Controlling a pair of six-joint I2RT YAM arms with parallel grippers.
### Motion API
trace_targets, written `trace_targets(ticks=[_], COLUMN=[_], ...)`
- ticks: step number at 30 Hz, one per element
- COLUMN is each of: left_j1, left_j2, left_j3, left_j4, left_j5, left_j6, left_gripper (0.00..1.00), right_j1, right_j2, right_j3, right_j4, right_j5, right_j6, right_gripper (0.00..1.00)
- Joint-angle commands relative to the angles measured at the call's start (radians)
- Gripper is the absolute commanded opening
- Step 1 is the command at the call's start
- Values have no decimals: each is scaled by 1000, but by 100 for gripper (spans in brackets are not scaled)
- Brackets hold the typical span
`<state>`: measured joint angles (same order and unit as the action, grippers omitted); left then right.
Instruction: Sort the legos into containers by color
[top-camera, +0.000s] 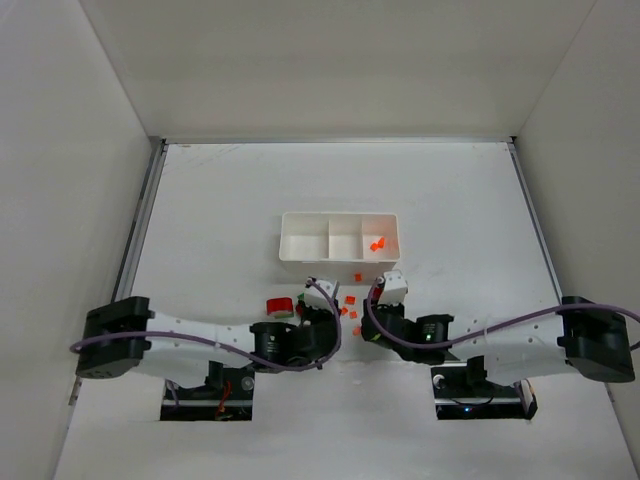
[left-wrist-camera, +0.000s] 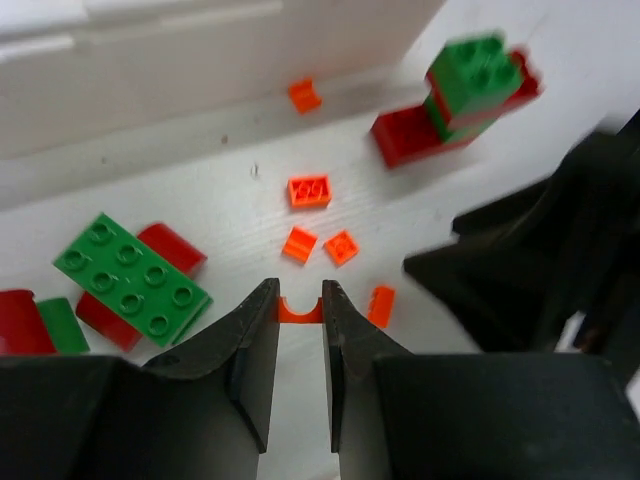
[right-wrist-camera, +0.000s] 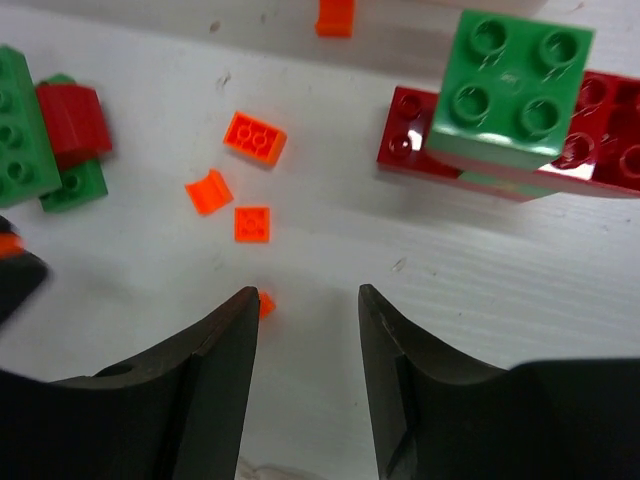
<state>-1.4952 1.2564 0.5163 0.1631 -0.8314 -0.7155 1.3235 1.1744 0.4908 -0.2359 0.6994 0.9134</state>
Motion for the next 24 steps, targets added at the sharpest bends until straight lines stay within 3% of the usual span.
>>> trace_targets(ticks=[1, 10, 24], left_j1=[39, 160, 224], left_j2=[-130, -258, -232], left_j3=[-9, 36, 97], left_j4=[-22, -27, 32], left_j5=[-9, 58, 106], left_j6=[45, 149, 226], left_gripper=[15, 16, 17], right_j1=[33, 73, 96], right_j2=[14, 122, 280], right_j3=[40, 68, 153], right_j4=[6, 44, -11], right_j5=[-6, -63, 29], right_j6=[39, 102, 182], right_gripper=[52, 52, 33])
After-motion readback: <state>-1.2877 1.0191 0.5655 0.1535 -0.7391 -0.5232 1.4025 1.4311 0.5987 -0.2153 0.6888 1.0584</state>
